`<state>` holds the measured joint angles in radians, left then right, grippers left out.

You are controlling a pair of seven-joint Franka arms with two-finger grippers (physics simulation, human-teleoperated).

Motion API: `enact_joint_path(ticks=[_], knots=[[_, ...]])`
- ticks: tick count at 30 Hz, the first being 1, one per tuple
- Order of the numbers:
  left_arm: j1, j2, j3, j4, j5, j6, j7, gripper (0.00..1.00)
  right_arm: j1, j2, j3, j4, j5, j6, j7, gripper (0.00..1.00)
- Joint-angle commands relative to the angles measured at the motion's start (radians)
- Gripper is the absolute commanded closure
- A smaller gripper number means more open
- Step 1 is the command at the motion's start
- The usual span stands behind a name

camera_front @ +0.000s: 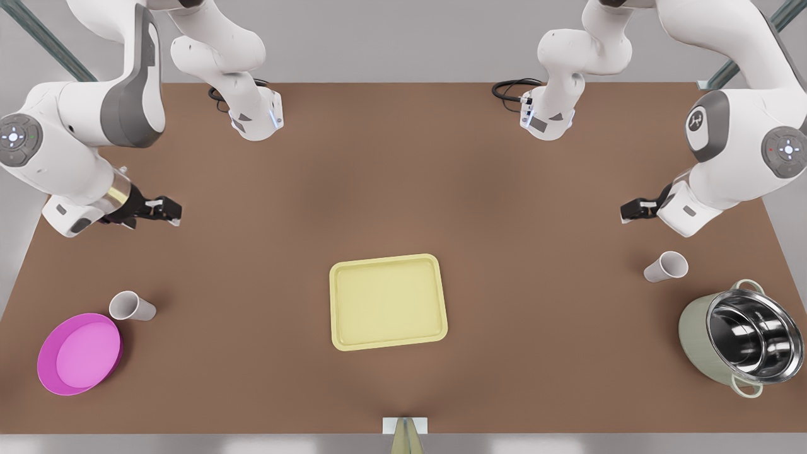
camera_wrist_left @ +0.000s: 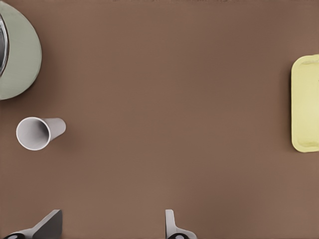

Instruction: Use both arms to respectively pick up the white IKEA cups from the middle-left and middle-right positions, then place the white IKEA cups onto the middle-middle tray, ensuring that the cups remain upright and do not tip over

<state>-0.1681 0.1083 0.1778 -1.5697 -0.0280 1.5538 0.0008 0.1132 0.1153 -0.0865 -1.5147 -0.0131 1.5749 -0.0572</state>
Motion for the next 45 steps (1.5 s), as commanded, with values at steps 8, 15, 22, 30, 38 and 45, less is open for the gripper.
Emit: enact_joint_path(ticks=[8,15,22,30,38,45], knots=[[0.196,0.183,0.141,-0.095,-0.012,0.384,0.384,0.00,-0.023,0.052,-0.002,-0.005,0.002,0.054,-0.049,0.00],[0.400,0.373,0.141,-0.190,-0.184,0.672,0.573,0.00,-0.148,0.211,-0.004,0.018,-0.004,0.126,-0.112,0.00],[0.421,0.439,0.141,-0.211,-0.210,0.675,0.571,0.00,-0.267,0.351,-0.002,0.059,0.013,0.247,-0.115,0.00],[0.435,0.475,0.141,-0.230,-0.210,0.614,0.544,0.46,-0.352,0.541,-0.004,0.203,0.067,0.278,-0.112,0.00],[0.426,0.441,0.135,-0.227,-0.211,0.536,0.542,0.71,-0.431,0.621,-0.015,0.240,0.144,0.323,-0.193,0.00],[0.246,0.281,0.112,-0.225,-0.194,0.397,0.200,0.79,-0.431,0.650,-0.015,0.211,0.147,0.458,-0.182,0.00]])
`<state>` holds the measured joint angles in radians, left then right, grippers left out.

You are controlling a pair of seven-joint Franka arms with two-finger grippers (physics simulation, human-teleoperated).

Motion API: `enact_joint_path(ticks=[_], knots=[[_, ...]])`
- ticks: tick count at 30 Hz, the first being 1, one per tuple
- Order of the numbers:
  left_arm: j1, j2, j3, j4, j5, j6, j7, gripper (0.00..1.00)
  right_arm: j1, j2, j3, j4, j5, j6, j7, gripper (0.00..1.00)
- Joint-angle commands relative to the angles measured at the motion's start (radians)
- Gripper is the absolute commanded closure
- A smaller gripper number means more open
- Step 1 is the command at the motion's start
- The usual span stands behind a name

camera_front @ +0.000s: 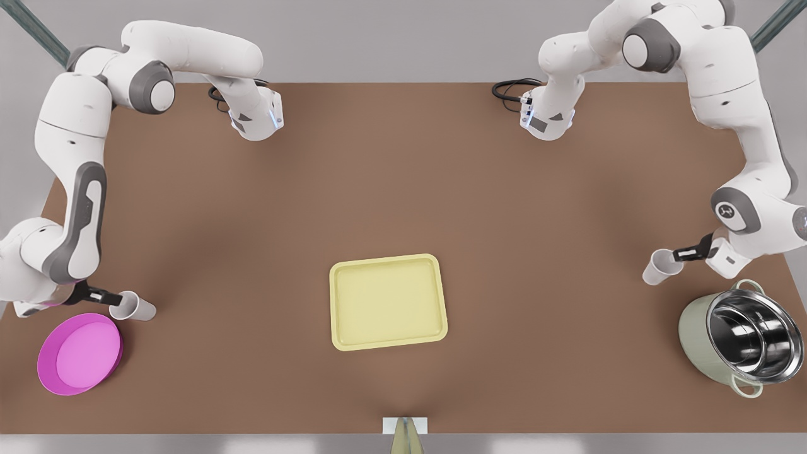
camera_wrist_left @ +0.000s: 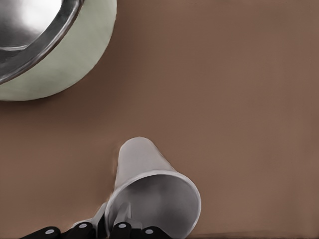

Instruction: Use both arms to respectively pick up the white IKEA cups from the middle-left and middle-right positions, then place the white IKEA cups onto the middle-middle tray, ensuring that the cups remain upright and do not tip over

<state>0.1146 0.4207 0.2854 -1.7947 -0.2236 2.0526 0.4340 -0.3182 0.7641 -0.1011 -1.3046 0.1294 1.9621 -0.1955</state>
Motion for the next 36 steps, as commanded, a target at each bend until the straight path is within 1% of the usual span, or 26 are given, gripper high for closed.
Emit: enact_joint_path(ticks=[1,2,3,5,10,11,13,14,15,16,17,18,19,21,23,24,25,30,32,33,34,35,36], knots=[[-0.062,-0.039,-0.031,0.005,0.004,-0.103,-0.334,0.79,-0.001,0.007,0.000,0.001,0.003,0.083,-0.044,0.00],[-0.067,-0.039,-0.074,0.009,0.023,-0.100,-0.412,0.79,-0.001,0.012,0.000,0.001,0.004,0.098,-0.044,0.00],[-0.122,-0.036,-0.104,0.027,0.023,-0.100,-0.538,0.79,-0.001,0.023,0.000,0.001,0.004,0.110,-0.044,0.00],[-0.197,0.050,-0.137,0.170,0.015,-0.150,-0.733,0.79,-0.007,0.040,0.000,-0.001,0.006,0.130,-0.044,0.00],[-0.214,0.214,-0.419,0.385,0.013,-0.146,-1.208,0.79,-0.016,0.075,0.000,-0.004,0.007,0.152,-0.044,0.00],[-0.245,0.222,-0.442,0.391,0.017,-0.146,-1.281,0.79,-0.018,0.077,0.000,-0.005,0.007,0.153,-0.044,0.00],[-0.312,0.224,-0.445,0.402,0.015,-0.143,-1.414,0.79,-0.018,0.077,0.000,-0.007,0.007,0.153,-0.044,0.00],[-0.361,0.246,-0.448,0.437,0.017,-0.141,-1.500,0.79,-0.018,0.077,0.001,-0.013,0.006,0.156,-0.050,0.00],[-0.410,0.279,-0.448,0.494,0.018,-0.143,-1.598,0.79,-0.018,0.077,0.000,-0.013,0.006,0.156,-0.053,0.03],[-0.457,0.326,-0.448,0.566,0.017,-0.140,-1.701,0.79,-0.019,0.077,0.000,-0.013,0.004,0.155,-0.073,0.22],[-0.484,0.357,-0.448,0.618,0.018,-0.140,-1.738,0.79,-0.019,0.077,0.000,-0.013,0.006,0.155,-0.104,0.31],[-0.494,0.394,-0.448,0.676,0.018,-0.140,-1.770,0.79,-0.019,0.075,0.000,-0.013,0.004,0.152,-0.104,0.35],[-0.504,0.411,-0.448,0.699,0.018,-0.138,-1.787,0.79,-0.018,0.073,0.000,-0.013,0.003,0.147,-0.113,0.43],[-0.523,0.435,-0.448,0.696,0.018,-0.091,-1.799,0.79,-0.016,0.072,0.001,-0.013,-0.005,0.144,-0.117,0.55],[-0.536,0.457,-0.448,0.690,0.020,-0.075,-1.799,0.79,-0.010,0.067,0.004,-0.013,-0.007,0.143,-0.113,0.65],[-0.536,0.474,-0.448,0.690,0.018,-0.069,-1.792,0.79,0.001,0.064,0.004,-0.013,-0.008,0.143,-0.110,0.76],[-0.543,0.481,-0.448,0.690,0.018,-0.057,-1.792,0.79,0.007,0.061,0.004,-0.012,-0.010,0.139,-0.111,0.79],[-0.547,0.515,-0.468,0.689,0.015,0.017,-1.790,0.78,0.067,0.012,0.011,-0.012,-0.002,0.060,-0.102,0.79],[-0.546,0.517,-0.473,0.689,0.015,0.026,-1.790,0.71,0.140,-0.020,0.014,-0.012,0.003,0.008,-0.097,0.79],[-0.546,0.517,-0.474,0.689,0.015,0.026,-1.790,0.54,0.186,-0.022,0.014,-0.012,0.004,0.008,-0.093,0.79],[-0.546,0.517,-0.474,0.689,0.015,0.026,-1.789,0.32,0.231,-0.026,0.017,-0.005,0.006,0.008,-0.090,0.79],[-0.544,0.517,-0.473,0.689,0.013,0.026,-1.787,0.17,0.274,-0.034,0.032,0.002,0.006,0.009,-0.090,0.79],[-0.541,0.515,-0.473,0.689,0.015,0.026,-1.787,0.05,0.312,-0.032,0.047,0.011,0.039,0.011,-0.090,0.79]])
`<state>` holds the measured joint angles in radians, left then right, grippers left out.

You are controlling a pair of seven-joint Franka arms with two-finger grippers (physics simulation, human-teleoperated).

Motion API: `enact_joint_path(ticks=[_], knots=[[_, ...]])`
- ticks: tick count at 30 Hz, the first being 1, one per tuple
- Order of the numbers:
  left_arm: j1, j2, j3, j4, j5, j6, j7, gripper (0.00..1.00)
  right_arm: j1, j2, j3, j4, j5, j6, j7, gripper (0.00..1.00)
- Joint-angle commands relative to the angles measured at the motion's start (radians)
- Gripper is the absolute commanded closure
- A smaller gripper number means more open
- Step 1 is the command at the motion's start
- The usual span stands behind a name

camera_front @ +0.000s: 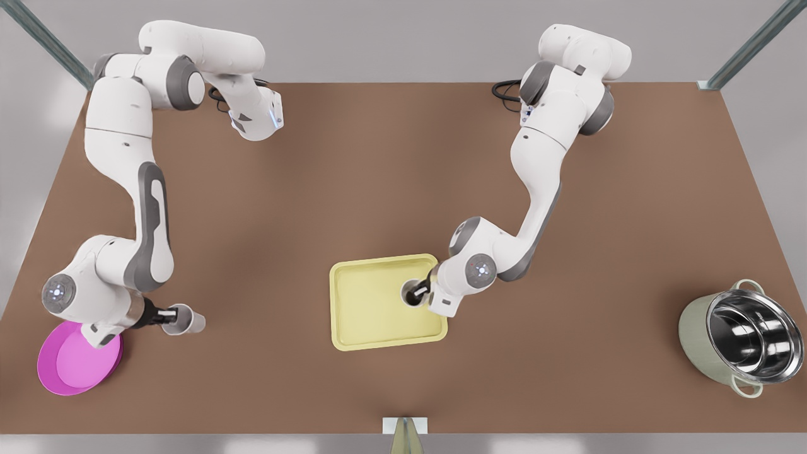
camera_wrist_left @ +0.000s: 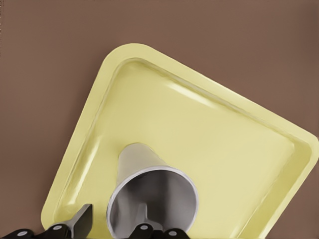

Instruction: Use both arms to respectively pick up the white IKEA cups from the middle-left and middle-right positions, then place the white IKEA cups onto the middle-middle tray, ensuring that the cups remain upright and do not tip over

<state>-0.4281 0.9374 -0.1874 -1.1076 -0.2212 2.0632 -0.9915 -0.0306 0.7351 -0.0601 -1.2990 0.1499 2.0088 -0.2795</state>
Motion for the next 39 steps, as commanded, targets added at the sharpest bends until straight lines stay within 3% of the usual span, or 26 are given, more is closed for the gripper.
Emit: enact_joint_path(ticks=[1,10,14,16,18,19,20,21,26,27,28,39], knots=[[0.003,-0.003,-0.001,0.000,0.013,0.008,-0.349,0.00,0.072,-0.003,0.017,0.013,0.059,-0.030,-0.004,0.79],[0.011,-0.031,-0.001,-0.008,0.017,-0.057,-0.352,0.00,0.419,0.047,0.019,0.087,0.142,0.097,0.218,0.79],[0.091,-0.212,0.005,0.006,0.177,-0.518,-0.345,0.00,0.495,0.107,0.020,0.133,0.142,0.177,0.373,0.79],[0.157,-0.255,0.006,0.107,0.295,-0.773,0.019,0.00,0.503,0.119,0.025,0.133,0.142,0.191,0.376,0.79],[0.311,-0.367,0.006,0.123,0.358,-0.919,0.646,0.00,0.515,0.141,0.025,0.133,0.140,0.214,0.376,0.79],[0.338,-0.509,0.048,0.010,0.411,-0.901,1.009,0.00,0.517,0.151,0.025,0.133,0.140,0.234,0.376,0.79],[0.321,-0.732,0.074,-0.314,0.430,-0.648,1.127,0.00,0.518,0.159,0.025,0.133,0.142,0.248,0.376,0.79],[0.304,-0.772,0.098,-0.336,0.323,-0.589,1.113,0.00,0.518,0.161,0.025,0.132,0.142,0.251,0.376,0.79],[0.295,-0.756,0.121,-0.337,0.310,-0.634,1.111,0.00,0.515,0.164,0.026,0.093,0.140,0.251,0.370,0.79],[0.295,-0.755,0.121,-0.331,0.310,-0.627,1.110,0.00,0.514,0.165,0.026,0.092,0.140,0.249,0.371,0.23],[0.293,-0.756,0.121,-0.324,0.307,-0.630,1.111,0.00,0.514,0.165,0.026,0.093,0.140,0.251,0.370,0.00],[0.292,-0.761,0.120,-0.324,0.286,-0.653,1.110,0.00,0.499,0.152,0.026,0.095,0.140,0.242,0.358,0.00]])
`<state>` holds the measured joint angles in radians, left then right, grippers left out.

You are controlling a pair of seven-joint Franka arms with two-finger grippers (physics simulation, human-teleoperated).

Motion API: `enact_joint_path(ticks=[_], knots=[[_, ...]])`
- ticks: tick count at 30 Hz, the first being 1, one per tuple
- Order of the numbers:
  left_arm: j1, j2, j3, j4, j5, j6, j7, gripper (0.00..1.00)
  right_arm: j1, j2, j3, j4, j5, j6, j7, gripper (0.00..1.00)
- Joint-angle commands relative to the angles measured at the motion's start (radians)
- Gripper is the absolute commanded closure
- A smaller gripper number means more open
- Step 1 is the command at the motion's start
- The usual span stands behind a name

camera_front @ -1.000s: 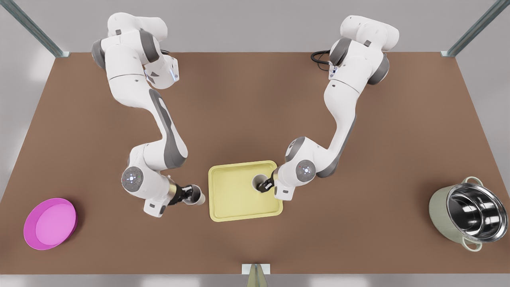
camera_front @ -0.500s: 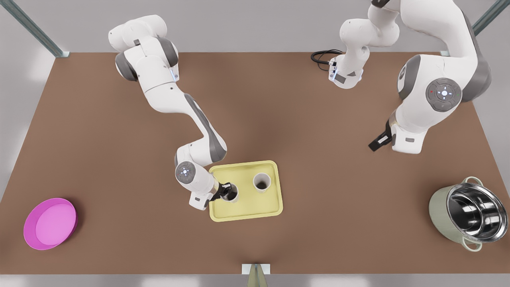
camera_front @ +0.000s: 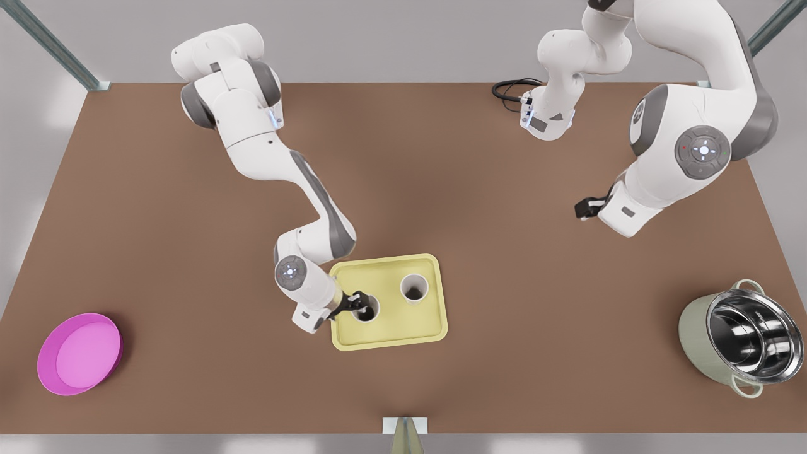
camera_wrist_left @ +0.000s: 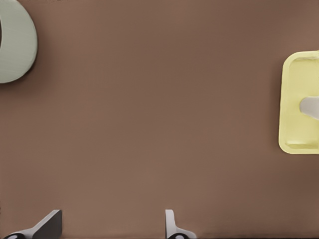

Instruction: Use both arms to respectively pick up the white IKEA cups from the middle-left and middle-right positions, then place the white IKEA cups onto the middle-middle tray, ensuring that the cups remain upright and do not tip over

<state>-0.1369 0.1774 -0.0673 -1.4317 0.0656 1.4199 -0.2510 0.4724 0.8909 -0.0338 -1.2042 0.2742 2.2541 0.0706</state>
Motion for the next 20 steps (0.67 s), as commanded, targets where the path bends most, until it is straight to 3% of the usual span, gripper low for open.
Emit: enact_joint_path(ticks=[1,6,9,11,14,17,20], knots=[[0.000,-0.001,0.000,0.000,-0.003,-0.010,0.369,0.00,-0.003,-0.016,0.000,0.000,0.016,-0.017,0.003,0.00],[0.002,0.001,0.000,0.000,-0.003,-0.009,0.369,0.00,-0.129,-0.130,-0.015,-0.002,-0.003,-0.297,-0.084,0.00],[0.002,0.002,0.000,0.002,-0.004,-0.009,0.369,0.00,-0.274,-0.124,-0.018,-0.011,-0.349,-0.301,-0.261,0.00],[0.002,0.002,0.000,0.002,-0.004,-0.009,0.368,0.00,-0.290,-0.248,-0.021,-0.014,-0.425,-0.525,-0.299,0.00],[-0.003,0.007,0.000,0.002,-0.003,-0.009,0.369,0.00,-0.293,-0.633,-0.021,-0.094,-0.397,-0.723,-0.290,0.00],[0.002,0.027,0.000,0.002,-0.004,-0.009,0.369,0.00,-0.298,-0.768,-0.020,-0.259,-0.400,-0.757,-0.161,0.00],[0.005,0.028,0.000,0.002,-0.004,-0.009,0.371,0.00,-0.313,-0.779,-0.020,-0.259,-0.405,-0.757,-0.160,0.00]])
